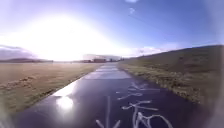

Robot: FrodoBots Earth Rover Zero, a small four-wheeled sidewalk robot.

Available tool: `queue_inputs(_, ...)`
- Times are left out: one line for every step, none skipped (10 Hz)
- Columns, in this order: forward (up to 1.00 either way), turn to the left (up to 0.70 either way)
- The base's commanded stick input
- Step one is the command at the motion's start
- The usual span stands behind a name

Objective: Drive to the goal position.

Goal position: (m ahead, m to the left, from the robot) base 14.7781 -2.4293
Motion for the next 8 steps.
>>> queue_inputs(1.00,0.00)
queue_inputs(1.00,0.00)
queue_inputs(1.00,0.00)
queue_inputs(1.00,0.00)
queue_inputs(1.00,-0.01)
queue_inputs(1.00,-0.02)
queue_inputs(1.00,-0.02)
queue_inputs(1.00,-0.02)
